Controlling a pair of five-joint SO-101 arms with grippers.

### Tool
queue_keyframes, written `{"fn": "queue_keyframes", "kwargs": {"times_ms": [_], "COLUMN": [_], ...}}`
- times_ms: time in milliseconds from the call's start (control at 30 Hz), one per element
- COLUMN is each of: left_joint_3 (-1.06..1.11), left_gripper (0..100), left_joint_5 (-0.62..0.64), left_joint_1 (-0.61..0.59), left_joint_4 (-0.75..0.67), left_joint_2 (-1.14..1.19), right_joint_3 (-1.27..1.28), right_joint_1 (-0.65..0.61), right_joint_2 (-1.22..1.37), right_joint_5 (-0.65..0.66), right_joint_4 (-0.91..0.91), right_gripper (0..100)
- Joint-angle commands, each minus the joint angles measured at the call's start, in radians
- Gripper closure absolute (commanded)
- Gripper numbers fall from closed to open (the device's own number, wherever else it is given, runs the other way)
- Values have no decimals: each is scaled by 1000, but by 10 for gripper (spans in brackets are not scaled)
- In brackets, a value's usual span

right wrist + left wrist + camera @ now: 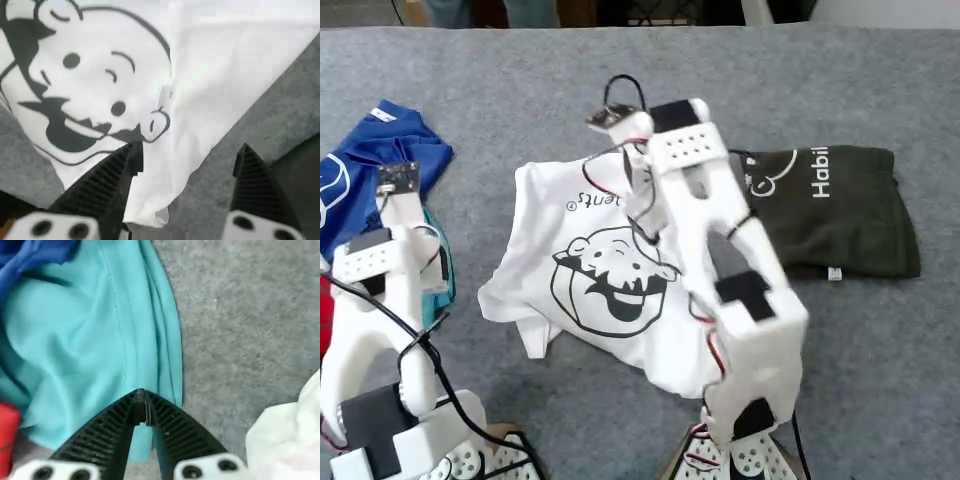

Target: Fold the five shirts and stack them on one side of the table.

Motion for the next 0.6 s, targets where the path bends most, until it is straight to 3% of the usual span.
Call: {"fn": "queue_keyframes", "kwargs": {"times_ms": [0, 167, 300, 467, 567], "left_joint_3": [-133, -421, -786, -1138, -1190], "left_gripper": [835, 625, 615, 617, 688], "left_joint_5": [-2, -3, 18, 265, 381], "left_joint_1": [-13, -39, -25, 248, 444], "left_joint_4": [132, 413, 671, 795, 767], "left_joint_2": [-17, -15, -3, 75, 226], "right_joint_3": [93, 174, 214, 262, 291], "right_joint_1": [110, 310, 485, 620, 666], "right_joint_2": [-246, -455, -538, -544, -553], "right_joint_5": [0, 2, 8, 38, 71], "right_joint_4": [11, 11, 11, 5, 3], "right_gripper": [701, 702, 737, 925, 926]}}
